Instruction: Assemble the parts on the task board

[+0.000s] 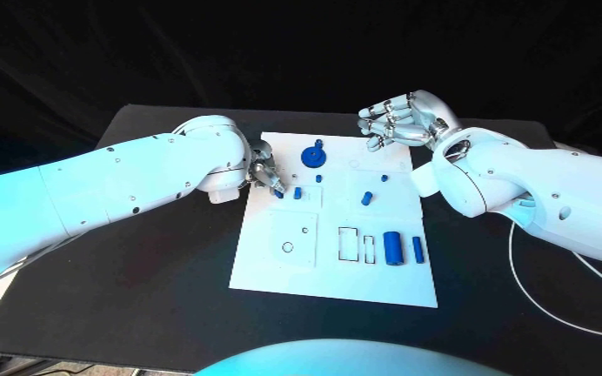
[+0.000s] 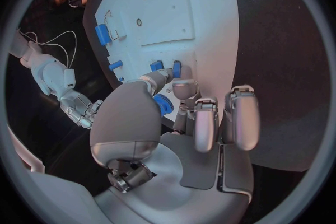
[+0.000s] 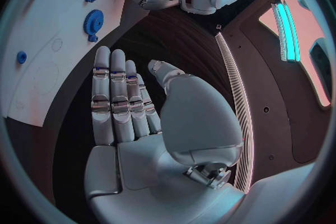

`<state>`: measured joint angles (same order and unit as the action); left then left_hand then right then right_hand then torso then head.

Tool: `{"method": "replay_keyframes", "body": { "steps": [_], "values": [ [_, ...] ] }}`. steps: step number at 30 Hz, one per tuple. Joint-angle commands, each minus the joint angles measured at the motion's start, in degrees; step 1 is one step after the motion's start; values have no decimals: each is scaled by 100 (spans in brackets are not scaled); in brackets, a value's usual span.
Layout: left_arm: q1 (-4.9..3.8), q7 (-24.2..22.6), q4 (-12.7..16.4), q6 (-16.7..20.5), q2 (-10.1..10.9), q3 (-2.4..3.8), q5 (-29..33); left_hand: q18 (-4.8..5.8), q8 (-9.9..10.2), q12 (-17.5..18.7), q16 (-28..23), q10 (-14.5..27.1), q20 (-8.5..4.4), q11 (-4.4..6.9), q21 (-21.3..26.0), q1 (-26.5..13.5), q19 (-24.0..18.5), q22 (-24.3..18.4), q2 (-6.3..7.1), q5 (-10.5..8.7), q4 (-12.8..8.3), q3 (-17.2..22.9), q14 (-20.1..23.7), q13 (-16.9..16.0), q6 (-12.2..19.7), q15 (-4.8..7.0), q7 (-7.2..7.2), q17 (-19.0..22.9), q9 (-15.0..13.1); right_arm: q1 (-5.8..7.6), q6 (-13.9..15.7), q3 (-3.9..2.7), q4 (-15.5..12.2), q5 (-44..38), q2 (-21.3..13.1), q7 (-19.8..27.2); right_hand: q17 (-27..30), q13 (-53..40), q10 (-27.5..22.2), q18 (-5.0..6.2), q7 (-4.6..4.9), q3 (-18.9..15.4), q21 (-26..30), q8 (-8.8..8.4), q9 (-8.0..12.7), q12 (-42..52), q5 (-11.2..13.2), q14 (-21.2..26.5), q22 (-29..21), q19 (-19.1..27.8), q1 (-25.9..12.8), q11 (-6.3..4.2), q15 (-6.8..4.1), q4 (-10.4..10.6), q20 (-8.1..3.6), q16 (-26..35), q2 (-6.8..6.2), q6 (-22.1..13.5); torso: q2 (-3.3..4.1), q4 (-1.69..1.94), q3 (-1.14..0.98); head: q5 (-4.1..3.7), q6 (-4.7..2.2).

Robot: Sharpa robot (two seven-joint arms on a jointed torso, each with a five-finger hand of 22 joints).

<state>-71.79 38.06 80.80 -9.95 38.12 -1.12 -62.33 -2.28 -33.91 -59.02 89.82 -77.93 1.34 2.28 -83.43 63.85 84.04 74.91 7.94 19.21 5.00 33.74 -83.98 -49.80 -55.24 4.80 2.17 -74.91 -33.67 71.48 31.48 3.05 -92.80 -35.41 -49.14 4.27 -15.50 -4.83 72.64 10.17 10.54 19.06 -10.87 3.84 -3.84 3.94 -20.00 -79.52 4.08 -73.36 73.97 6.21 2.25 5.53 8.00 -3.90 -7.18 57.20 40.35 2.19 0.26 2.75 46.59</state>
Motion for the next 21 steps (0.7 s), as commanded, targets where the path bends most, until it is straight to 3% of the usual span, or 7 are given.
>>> {"method": "replay_keyframes", "body": {
  "steps": [1,6,21],
  "values": [
    [22,237,2,-221,-39,-17,77,43,39,24,18,-43,-36,21,-30,-135,295,911,-15,-10,-246,265,-602,12,-144,52,-75,-1509,47,-3,-54,-1,-17,-51,-4,31,5,5,-49,37,12,-10,28,-11,6,-13,-20,24,-5,-25,41,-3,13,-28,2,14,19,7,2,-5,1,-8,10],
    [21,338,-35,-301,-69,-17,35,45,76,-155,18,-120,-54,47,-34,-262,300,920,-27,-10,-170,88,-602,-212,-230,76,-106,-1509,114,-3,-54,-1,-27,-51,-17,30,5,5,-49,37,12,-10,28,-11,6,-13,-20,24,-5,-25,41,-3,13,-28,2,14,19,7,1,0,-2,-14,16],
    [21,374,-112,-271,-140,-17,-26,58,146,-223,18,-145,-72,67,-73,-440,322,965,-8,-16,-47,-210,-602,-300,-362,94,-131,-1509,251,-3,-61,-1,-30,-47,-19,32,6,6,-49,37,12,-10,30,-12,6,-12,-23,24,-6,-26,39,-2,14,-28,2,14,18,7,1,3,3,-30,26]
  ]
}}
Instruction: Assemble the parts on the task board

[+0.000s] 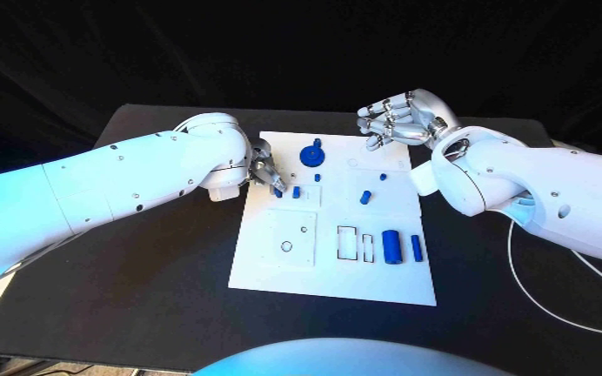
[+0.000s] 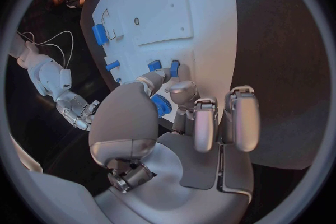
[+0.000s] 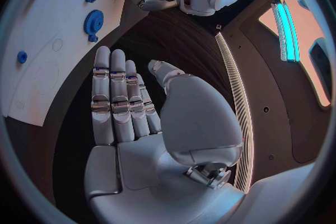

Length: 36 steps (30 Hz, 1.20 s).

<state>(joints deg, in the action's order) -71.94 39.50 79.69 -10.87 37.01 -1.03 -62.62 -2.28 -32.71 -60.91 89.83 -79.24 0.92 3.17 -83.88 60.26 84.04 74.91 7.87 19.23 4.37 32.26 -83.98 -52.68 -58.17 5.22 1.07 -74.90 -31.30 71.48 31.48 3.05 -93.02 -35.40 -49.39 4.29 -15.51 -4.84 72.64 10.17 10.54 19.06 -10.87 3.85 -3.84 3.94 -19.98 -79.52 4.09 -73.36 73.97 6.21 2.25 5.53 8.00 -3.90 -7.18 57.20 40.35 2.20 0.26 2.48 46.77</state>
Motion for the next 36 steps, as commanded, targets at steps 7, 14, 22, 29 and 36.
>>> {"method": "replay_keyframes", "body": {
  "steps": [7,14,22,29,36],
  "values": [
    [35,236,-13,-145,-53,-26,5,68,66,-79,17,-32,-37,-19,-61,-275,340,1004,5,-22,188,-368,-602,-69,-150,57,-25,-1510,108,-3,-64,-1,1,-38,18,33,11,11,-52,35,16,-17,37,-14,7,-13,-33,26,-8,-28,24,1,17,-21,5,14,13,3,2,-1,0,-6,11],
    [35,275,-23,-188,-61,-26,4,71,74,-88,17,-34,-38,-17,-71,-315,345,1015,14,-23,228,-457,-602,-82,-169,59,-27,-1510,133,-4,-62,-1,8,-15,22,33,25,23,-62,34,21,-33,65,-17,8,-13,-89,36,-16,-29,-34,10,27,17,15,16,21,-9,-2,0,0,-15,13],
    [36,286,-75,-117,-54,-25,-66,69,96,-71,17,-17,-34,-23,-59,-461,341,1013,69,-31,398,-901,-602,-71,-221,57,-22,-1510,211,-4,-80,-1,11,6,23,22,34,30,-71,34,24,-44,83,-19,9,-14,-137,43,-19,-30,-60,14,31,30,21,17,15,-21,-5,3,1,-22,-6],
    [36,145,-45,326,13,-17,-104,52,107,-43,17,1,-31,-29,11,-534,314,962,107,-467,643,-1626,-602,-55,-249,51,-15,-1510,285,-4,-105,-1,20,13,21,12,37,32,-73,34,26,-48,89,-20,10,-14,-151,45,-20,-30,-69,16,33,35,23,17,14,-25,-2,-1,7,-35,-13],
    [35,-328,44,1312,126,-8,133,-75,214,807,17,598,2,-144,520,-287,101,551,-1,-1255,1041,-2397,-602,890,129,-8,125,-1510,421,-5,-149,-1,32,14,26,2,40,34,-75,34,27,-52,94,-20,10,-14,-163,47,-21,-30,-77,16,35,39,25,17,13,-27,-1,1,10,-43,-23]
  ]
}}
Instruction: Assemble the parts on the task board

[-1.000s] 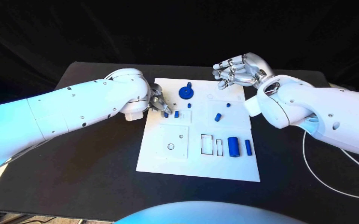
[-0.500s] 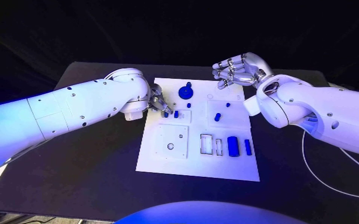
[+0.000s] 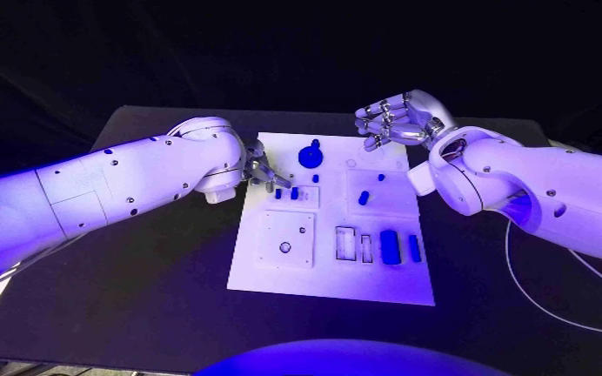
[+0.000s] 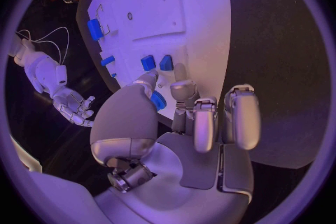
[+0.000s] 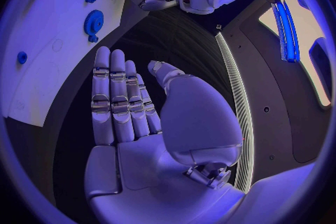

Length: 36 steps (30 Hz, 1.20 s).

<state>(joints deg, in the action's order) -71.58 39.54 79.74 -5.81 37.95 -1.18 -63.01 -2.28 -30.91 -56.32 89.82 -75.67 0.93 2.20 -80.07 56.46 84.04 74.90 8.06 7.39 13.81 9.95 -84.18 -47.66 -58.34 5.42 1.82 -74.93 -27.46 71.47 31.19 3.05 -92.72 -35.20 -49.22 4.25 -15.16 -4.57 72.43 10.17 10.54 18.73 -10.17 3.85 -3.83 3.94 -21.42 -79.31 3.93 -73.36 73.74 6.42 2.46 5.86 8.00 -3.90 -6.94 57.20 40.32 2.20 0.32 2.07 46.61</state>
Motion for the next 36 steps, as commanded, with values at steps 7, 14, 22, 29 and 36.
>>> {"method": "replay_keyframes", "body": {
  "steps": [7,14,22,29,36],
  "values": [
    [-3,-864,81,1453,140,12,749,-202,86,1041,-166,854,120,-192,737,174,-124,85,-249,-31,280,-666,-502,1138,529,-150,225,-1240,163,-5,-147,-1,13,-6,11,-3,7,8,-57,34,28,-22,28,-20,10,-14,-27,29,-6,-29,-60,-2,16,10,26,18,-13,-30,2,2,0,-23,-9],
    [-3,-2271,75,1762,158,8,1308,-701,163,1424,-1884,1575,309,-446,3500,941,-1304,-2018,-471,123,108,-898,379,1470,1030,-368,478,801,339,-7,-156,-1,22,2,13,-6,7,8,-57,34,28,-22,28,-20,10,-14,-27,29,-6,-29,-60,-2,16,10,26,18,-13,-30,4,4,0,-49,-23],
    [8,-3695,-116,1790,-145,-56,-97,-773,1202,3152,-3591,2256,612,-727,4701,3057,-1815,-2829,-271,-30,-668,260,1707,3092,1099,-642,693,2779,1314,-7,-187,-1,51,11,39,-2,14,12,-58,37,22,-12,43,-13,7,-11,-59,35,-7,-30,-48,-8,14,3,27,17,1,-23,4,-4,4,-59,-51],
    [58,-3634,-372,1616,-463,-129,-1399,-698,1696,3901,-2372,1904,530,-734,3828,2916,-1033,-2222,82,-70,-640,381,640,3850,637,-589,620,1747,1716,-8,-211,-1,59,81,54,-3,17,13,-56,37,21,-5,48,-9,5,-9,-67,35,-7,-32,-47,-8,13,6,27,16,16,-16,8,-11,-1,-76,-67],
    [141,-3409,-509,1411,-686,-148,-1987,-412,1932,4189,-1296,1504,471,-693,2143,2785,-240,-935,100,-70,-582,277,-25,4158,277,-537,609,607,1906,-8,-214,-1,59,93,61,-3,18,14,-57,38,21,-1,50,-9,5,-9,-73,35,-7,-33,-44,-9,12,5,27,16,21,-15,10,-7,-2,-114,-64]
  ]
}}
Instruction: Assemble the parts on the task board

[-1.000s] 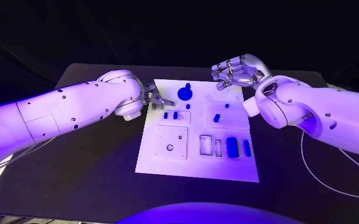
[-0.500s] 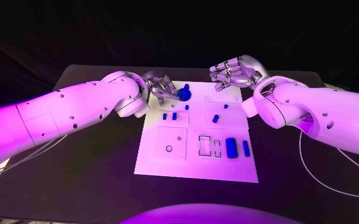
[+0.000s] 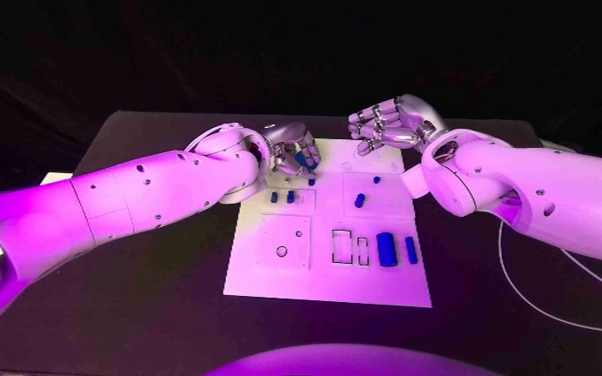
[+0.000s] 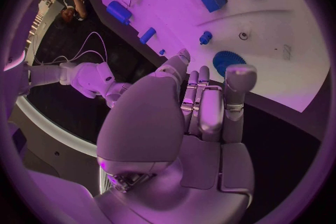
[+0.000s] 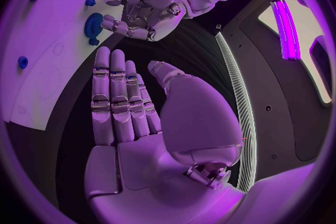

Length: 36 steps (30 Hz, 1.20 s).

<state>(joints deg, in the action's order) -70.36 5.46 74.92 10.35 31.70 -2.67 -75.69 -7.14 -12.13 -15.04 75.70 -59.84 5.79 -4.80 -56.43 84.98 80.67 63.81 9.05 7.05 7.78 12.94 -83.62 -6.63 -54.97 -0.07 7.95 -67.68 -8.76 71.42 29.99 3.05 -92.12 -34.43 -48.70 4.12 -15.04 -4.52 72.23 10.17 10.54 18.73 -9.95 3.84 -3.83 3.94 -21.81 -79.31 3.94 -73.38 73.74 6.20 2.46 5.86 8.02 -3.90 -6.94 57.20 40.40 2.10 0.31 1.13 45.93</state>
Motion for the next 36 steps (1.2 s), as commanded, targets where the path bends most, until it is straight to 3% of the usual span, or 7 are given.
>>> {"method": "replay_keyframes", "body": {
  "steps": [1,9,18,36],
  "values": [
    [26,30,-41,-230,-85,0,-772,84,70,81,141,-106,-20,11,-282,-72,122,223,0,-37,24,-28,-98,73,-83,16,-6,-138,48,-4,-95,-1,-1,17,10,11,6,9,-36,38,21,-1,28,-9,5,-9,-35,35,-8,-32,-44,12,12,5,25,16,21,-15,2,1,-2,-21,5],
    [64,277,-162,-509,-265,-3,-1055,150,167,224,179,-305,-58,43,-669,-84,277,531,-23,-27,39,-33,-174,186,-260,55,-33,-81,120,-4,-92,-1,-4,18,11,16,6,9,-36,38,21,-1,28,-9,5,-9,-35,35,-8,-32,-44,12,12,5,25,16,21,-15,4,0,-1,-46,19],
    [72,330,-266,-638,-361,-3,-1145,168,213,305,206,-521,-92,80,-781,65,319,631,-137,-5,-19,152,-214,239,-427,94,-54,-67,160,-4,-98,-1,-6,18,17,20,8,11,-38,38,21,2,31,-9,5,-9,-41,36,-8,-33,-41,12,12,2,25,16,23,-15,-4,14,1,-66,38],
    [73,570,-312,-1066,-431,-4,-1187,187,273,421,188,-679,-113,106,-879,63,339,726,-173,-5,-34,354,-214,273,-570,112,-75,18,204,-4,-107,-1,-3,17,14,20,10,12,-39,38,21,4,34,-9,5,-10,-46,37,-8,-33,-40,12,12,1,25,16,24,-16,-9,16,-3,-57,64]
  ]
}}
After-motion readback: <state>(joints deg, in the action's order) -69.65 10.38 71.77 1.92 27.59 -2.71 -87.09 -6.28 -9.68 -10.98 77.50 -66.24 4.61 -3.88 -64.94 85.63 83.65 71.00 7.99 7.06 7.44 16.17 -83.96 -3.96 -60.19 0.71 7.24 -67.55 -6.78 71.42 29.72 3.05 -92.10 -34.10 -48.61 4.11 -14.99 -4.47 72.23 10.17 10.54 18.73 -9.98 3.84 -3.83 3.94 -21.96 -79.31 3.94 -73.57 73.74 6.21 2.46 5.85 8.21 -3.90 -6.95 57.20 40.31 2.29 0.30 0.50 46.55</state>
